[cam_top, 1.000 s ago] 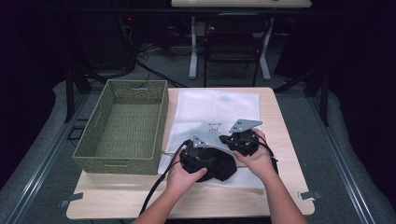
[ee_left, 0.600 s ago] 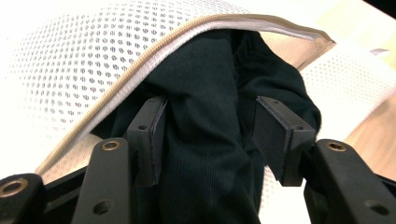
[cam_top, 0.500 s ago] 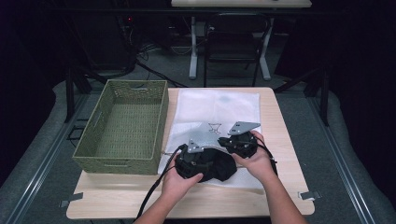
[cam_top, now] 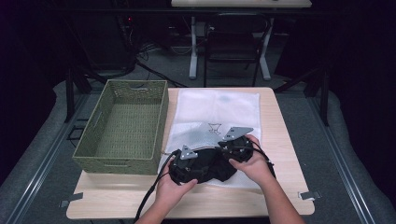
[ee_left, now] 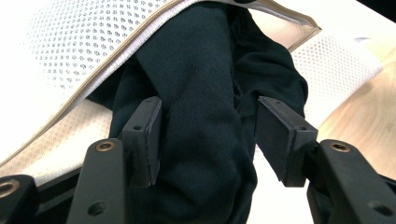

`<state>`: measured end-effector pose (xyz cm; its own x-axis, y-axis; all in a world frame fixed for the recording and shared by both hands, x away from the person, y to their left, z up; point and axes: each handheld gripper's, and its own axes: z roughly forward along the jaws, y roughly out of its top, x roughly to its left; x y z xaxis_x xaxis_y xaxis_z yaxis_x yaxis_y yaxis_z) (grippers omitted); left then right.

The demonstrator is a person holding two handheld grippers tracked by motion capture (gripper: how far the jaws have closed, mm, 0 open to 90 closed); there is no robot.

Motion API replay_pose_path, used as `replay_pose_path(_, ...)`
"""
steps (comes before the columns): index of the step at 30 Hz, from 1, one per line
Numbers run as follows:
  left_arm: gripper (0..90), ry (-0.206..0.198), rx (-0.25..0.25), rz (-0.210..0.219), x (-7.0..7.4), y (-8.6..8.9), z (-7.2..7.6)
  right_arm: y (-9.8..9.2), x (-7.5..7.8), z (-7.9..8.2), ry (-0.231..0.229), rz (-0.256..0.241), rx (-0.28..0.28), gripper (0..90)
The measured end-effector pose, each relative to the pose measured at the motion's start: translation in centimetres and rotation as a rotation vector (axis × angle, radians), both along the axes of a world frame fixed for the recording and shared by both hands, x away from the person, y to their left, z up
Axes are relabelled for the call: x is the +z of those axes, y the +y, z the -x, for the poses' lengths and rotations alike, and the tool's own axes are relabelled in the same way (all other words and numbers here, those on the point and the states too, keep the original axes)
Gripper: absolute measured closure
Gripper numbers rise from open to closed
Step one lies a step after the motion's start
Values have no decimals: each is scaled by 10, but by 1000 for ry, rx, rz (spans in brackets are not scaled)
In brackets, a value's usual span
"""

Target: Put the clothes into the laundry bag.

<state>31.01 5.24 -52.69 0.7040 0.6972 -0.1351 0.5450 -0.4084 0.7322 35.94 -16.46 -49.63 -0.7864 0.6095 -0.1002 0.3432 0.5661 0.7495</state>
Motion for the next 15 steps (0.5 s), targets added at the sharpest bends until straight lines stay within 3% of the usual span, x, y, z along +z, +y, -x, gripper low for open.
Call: replay_pose_path(15, 422, 21, 6, 10, -12, 7, 5, 3, -10, -2, 9, 42, 0, 713)
